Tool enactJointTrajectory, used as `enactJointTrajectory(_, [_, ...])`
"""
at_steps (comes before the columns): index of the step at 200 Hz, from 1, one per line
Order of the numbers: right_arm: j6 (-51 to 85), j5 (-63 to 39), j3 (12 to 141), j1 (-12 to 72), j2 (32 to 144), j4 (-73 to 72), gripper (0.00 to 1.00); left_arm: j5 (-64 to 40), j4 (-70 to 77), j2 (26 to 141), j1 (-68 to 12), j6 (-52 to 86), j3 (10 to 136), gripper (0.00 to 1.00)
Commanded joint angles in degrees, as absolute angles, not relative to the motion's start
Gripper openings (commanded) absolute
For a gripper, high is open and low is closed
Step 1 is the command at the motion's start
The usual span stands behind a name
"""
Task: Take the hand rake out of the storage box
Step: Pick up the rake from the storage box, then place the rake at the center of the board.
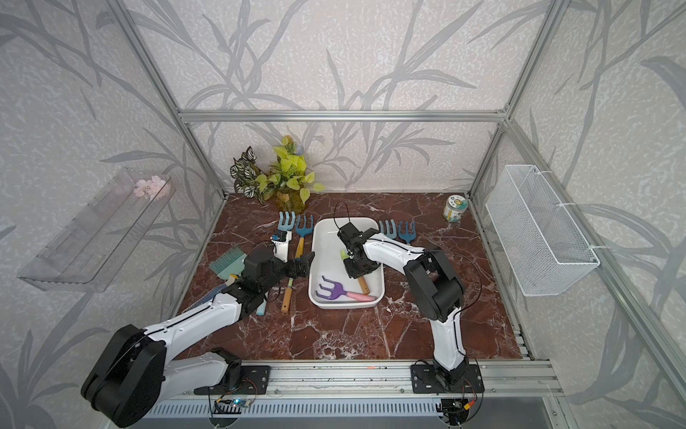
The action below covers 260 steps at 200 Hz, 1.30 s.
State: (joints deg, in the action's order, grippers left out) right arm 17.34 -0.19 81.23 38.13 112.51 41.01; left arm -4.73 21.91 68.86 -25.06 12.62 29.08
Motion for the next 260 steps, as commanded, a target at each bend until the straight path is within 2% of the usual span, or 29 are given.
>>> enactJointTrajectory(1, [17.6,-2.8,79.9,37.8,106.6,39.1,0.12,-5.7,23.3,67.9,-24.8,12.5,28.7,1.0])
enactJointTrajectory(65, [18.2,-3.7,75.7,36.8,94.3,38.8,0.1,-5.0,23.4,67.3,-24.8,12.5,28.2,1.0])
enactJointTrajectory(156, [18.8,8.6,64.3,34.3,75.4,45.6,0.1,-5.1,23.6,67.3,-24.8,12.5,28.1,1.0])
enactJointTrajectory(190, [19.1,12.6,61.9,32.5,72.2,49.8,0.09,-5.2,23.5,67.3,-24.8,12.5,28.2,1.0])
enactJointTrajectory(260, [17.5,13.1,56.0,26.5,71.3,50.5,0.11,-5.0,23.6,67.3,-24.8,12.5,28.1,1.0])
